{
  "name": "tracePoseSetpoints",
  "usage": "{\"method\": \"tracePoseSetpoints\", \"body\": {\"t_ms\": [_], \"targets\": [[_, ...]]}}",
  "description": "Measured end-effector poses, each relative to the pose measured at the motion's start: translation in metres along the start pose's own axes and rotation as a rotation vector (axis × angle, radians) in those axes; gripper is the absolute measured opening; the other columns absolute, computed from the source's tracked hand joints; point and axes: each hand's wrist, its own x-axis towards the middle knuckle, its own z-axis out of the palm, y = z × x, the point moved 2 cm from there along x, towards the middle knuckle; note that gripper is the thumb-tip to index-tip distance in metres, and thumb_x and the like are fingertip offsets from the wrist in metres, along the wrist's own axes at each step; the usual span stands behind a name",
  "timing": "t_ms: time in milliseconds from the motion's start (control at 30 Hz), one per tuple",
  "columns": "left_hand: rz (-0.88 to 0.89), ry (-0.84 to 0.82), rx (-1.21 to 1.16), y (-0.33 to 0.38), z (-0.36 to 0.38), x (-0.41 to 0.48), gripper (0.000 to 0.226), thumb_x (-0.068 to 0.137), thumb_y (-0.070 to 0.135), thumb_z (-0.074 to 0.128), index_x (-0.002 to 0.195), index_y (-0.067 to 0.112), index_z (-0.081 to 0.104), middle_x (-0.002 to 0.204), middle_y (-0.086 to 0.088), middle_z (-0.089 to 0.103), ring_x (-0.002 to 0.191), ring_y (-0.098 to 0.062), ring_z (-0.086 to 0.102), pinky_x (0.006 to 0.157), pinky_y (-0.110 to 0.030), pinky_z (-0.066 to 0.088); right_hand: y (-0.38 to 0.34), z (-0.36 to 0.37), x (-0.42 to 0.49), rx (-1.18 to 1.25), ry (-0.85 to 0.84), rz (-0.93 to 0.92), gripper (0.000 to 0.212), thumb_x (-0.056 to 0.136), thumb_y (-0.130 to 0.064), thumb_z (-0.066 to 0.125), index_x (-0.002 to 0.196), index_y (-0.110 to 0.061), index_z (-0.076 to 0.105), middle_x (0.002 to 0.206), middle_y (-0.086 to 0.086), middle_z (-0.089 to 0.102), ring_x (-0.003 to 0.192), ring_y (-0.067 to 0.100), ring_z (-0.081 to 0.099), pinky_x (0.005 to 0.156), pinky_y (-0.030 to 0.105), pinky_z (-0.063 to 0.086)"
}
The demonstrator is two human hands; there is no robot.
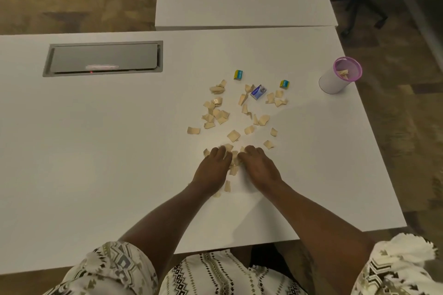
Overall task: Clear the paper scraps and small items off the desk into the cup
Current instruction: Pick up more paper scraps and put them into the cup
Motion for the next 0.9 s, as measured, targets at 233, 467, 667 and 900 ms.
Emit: {"method": "tracePoseSetpoints", "body": {"t_ms": [233,467,667,900], "targets": [[-0.05,-0.029,-0.01,0.004,-0.007,0.009,0.02,0.084,0.001,0.064,0.104,0.005,0.066,0.102,-0.014,0.064,0.09,-0.032,0.06,0.056,-0.038,0.047,0.009,-0.011,0.004,0.075,0.081,0.026,0.023,0.099,-0.015,0.042,0.109,-0.014,0.062,0.11,0.006,0.057,0.099,0.025,0.054,0.072,0.032,0.048],[-0.151,-0.02,-0.02,0.007,-0.014,0.026,0.021,0.089,-0.003,0.049,0.103,0.006,0.063,0.1,-0.011,0.059,0.096,-0.029,0.054,0.059,-0.038,0.041,0.024,-0.027,0.012,0.464,0.175,0.252,0.026,0.088,-0.004,0.051,0.096,-0.019,0.071,0.094,0.002,0.065,0.087,0.018,0.059,0.073,0.027,0.046],[-0.343,0.072,-0.111,0.011,-0.022,0.044,0.031,0.09,-0.001,0.049,0.112,0.012,0.068,0.102,-0.006,0.066,0.098,-0.026,0.056,0.07,-0.038,0.053,0.042,-0.043,0.019,0.726,0.198,0.429,0.015,0.089,-0.013,0.061,0.092,-0.021,0.074,0.084,-0.01,0.068,0.081,0.01,0.062,0.068,0.008,0.041],[-0.576,0.202,-0.403,0.032,-0.038,0.078,0.031,0.092,0.001,0.049,0.107,0.012,0.074,0.101,-0.007,0.072,0.095,-0.026,0.064,0.08,-0.033,0.052,0.078,-0.065,0.028,0.92,0.167,0.549,0.013,0.089,-0.02,0.069,0.099,-0.016,0.076,0.095,-0.003,0.074,0.092,0.014,0.066,0.083,0.02,0.047]]}}
